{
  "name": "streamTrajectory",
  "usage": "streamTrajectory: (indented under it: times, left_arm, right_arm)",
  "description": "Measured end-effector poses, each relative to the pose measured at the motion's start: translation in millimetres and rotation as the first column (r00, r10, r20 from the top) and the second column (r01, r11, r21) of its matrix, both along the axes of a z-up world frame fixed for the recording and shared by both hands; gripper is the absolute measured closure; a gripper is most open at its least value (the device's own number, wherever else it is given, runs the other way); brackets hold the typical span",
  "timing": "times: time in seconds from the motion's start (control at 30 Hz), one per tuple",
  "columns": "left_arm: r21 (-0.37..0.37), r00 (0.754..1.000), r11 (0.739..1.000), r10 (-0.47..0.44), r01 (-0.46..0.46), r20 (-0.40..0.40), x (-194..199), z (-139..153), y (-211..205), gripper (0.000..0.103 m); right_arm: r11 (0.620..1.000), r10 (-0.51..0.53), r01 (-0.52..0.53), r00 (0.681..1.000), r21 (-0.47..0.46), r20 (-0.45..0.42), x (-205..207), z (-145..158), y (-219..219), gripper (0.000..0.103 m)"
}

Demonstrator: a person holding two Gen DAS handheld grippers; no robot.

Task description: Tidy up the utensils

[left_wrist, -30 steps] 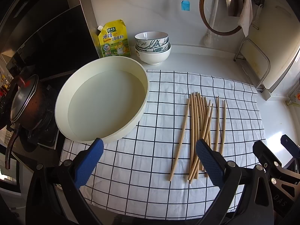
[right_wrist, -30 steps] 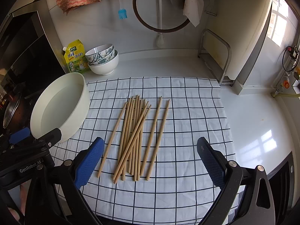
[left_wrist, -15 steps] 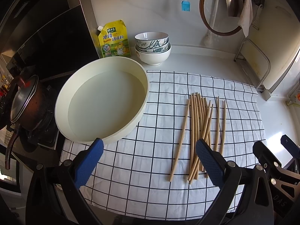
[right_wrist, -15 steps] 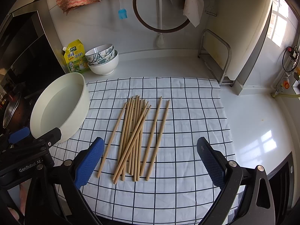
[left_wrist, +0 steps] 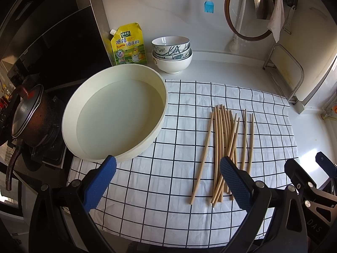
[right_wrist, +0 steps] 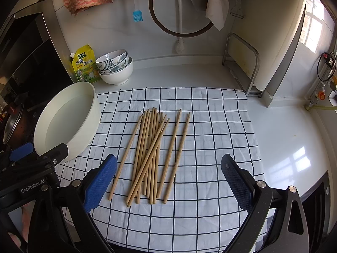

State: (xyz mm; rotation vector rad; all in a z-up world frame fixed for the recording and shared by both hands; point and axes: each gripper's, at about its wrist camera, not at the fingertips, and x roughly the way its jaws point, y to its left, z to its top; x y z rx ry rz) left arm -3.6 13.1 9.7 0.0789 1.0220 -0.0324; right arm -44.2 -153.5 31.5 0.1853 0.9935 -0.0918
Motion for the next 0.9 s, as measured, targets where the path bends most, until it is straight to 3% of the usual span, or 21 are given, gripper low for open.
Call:
streamTrajectory:
  times: [0.5, 0.9]
  left_arm:
    - [-0.01, 1.0, 1.0, -0.003, 0.003, -0.01, 0.1, -3.3, -3.1, 0.006]
    - [-0.057, 0.993, 0.996, -0.076, 0.071, -0.092, 6.4, -35.7, -14.3, 0.006]
  right_arm:
    - [1.0, 0.0, 0.0, 1.0, 0.0, -0.006, 0.8, -2.0, -2.0, 0.009]
    - [1.0, -0.021, 0.021, 0.998, -0.008, -0.053, 11.6, -29.4, -13.1, 0.009]
